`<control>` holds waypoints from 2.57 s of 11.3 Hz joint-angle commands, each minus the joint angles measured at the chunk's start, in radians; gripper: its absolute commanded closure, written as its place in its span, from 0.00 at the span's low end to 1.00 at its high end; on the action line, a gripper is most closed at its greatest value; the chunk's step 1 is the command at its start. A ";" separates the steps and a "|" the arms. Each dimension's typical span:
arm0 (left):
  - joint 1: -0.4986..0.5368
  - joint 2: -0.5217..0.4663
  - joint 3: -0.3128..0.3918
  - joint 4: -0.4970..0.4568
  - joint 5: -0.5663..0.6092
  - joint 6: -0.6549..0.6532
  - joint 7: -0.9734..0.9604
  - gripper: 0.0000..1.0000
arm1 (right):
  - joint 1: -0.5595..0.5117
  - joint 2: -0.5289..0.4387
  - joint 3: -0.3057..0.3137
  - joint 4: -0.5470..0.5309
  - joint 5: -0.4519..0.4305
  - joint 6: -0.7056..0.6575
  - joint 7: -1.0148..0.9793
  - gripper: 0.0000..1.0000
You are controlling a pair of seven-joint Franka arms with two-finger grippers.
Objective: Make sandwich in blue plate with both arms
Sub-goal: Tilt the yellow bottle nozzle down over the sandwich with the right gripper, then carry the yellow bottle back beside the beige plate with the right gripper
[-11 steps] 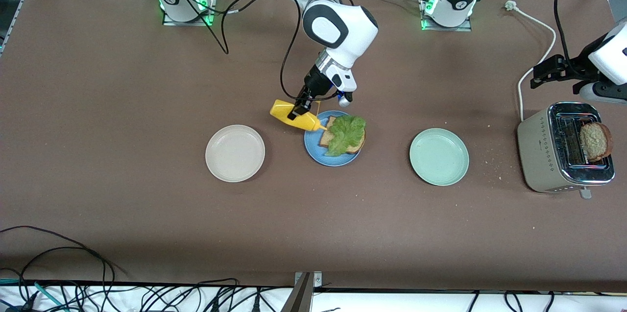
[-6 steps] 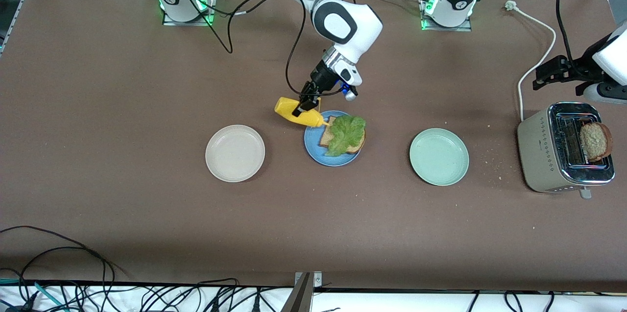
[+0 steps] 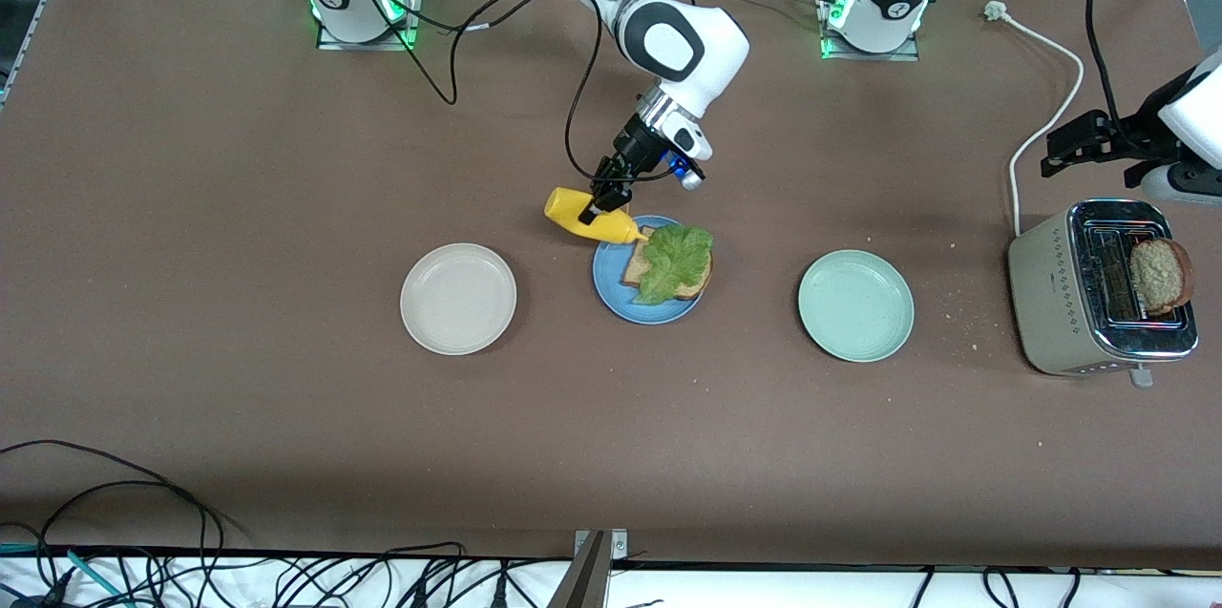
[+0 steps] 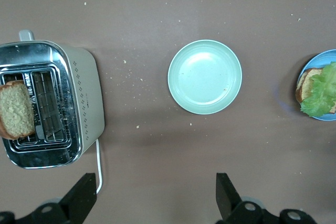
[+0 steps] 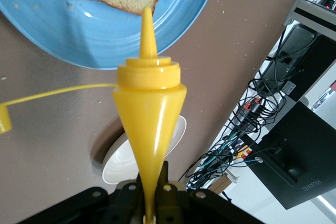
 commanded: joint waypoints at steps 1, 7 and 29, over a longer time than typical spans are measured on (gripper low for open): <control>0.063 0.019 -0.001 0.030 0.037 -0.011 0.120 0.00 | 0.009 0.004 -0.006 0.015 -0.024 -0.010 -0.009 1.00; 0.255 0.203 0.012 0.145 0.066 0.074 0.265 0.00 | -0.174 -0.124 -0.001 0.136 0.301 0.012 -0.042 1.00; 0.421 0.451 0.019 0.133 -0.053 0.251 0.368 0.43 | -1.399 -0.091 -0.016 -0.236 1.950 0.090 -2.220 1.00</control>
